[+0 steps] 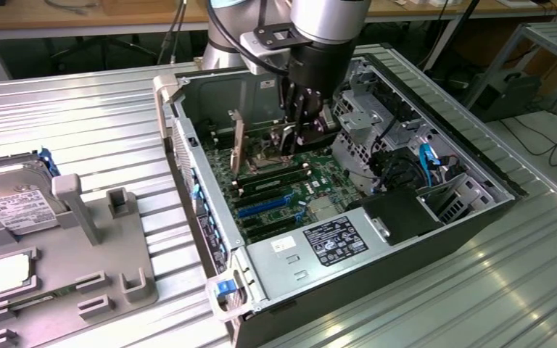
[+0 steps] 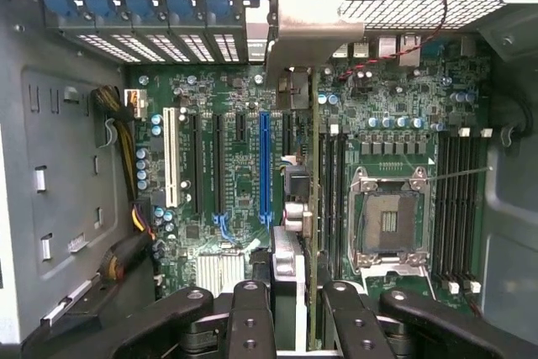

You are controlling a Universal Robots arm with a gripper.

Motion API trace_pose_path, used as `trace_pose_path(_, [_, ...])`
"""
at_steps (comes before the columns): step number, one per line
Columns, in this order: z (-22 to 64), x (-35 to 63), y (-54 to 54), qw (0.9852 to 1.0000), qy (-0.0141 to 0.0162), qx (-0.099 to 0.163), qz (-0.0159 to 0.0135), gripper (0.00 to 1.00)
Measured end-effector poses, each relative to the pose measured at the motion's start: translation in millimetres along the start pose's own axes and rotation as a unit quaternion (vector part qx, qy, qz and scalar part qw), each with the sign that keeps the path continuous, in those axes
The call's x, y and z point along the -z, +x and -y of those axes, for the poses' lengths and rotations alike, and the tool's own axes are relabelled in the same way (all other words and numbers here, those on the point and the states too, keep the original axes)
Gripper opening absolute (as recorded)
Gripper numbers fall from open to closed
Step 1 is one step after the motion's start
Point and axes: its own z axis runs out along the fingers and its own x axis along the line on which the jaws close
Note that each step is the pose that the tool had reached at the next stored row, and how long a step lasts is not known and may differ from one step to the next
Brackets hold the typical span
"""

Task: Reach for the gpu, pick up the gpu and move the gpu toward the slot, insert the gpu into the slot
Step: 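Insert the gpu into the slot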

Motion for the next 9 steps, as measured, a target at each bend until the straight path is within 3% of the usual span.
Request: trace_pose_path(9, [-2.9, -6.8, 0.2, 1.0, 0.0, 0.0, 0.0, 0.28])
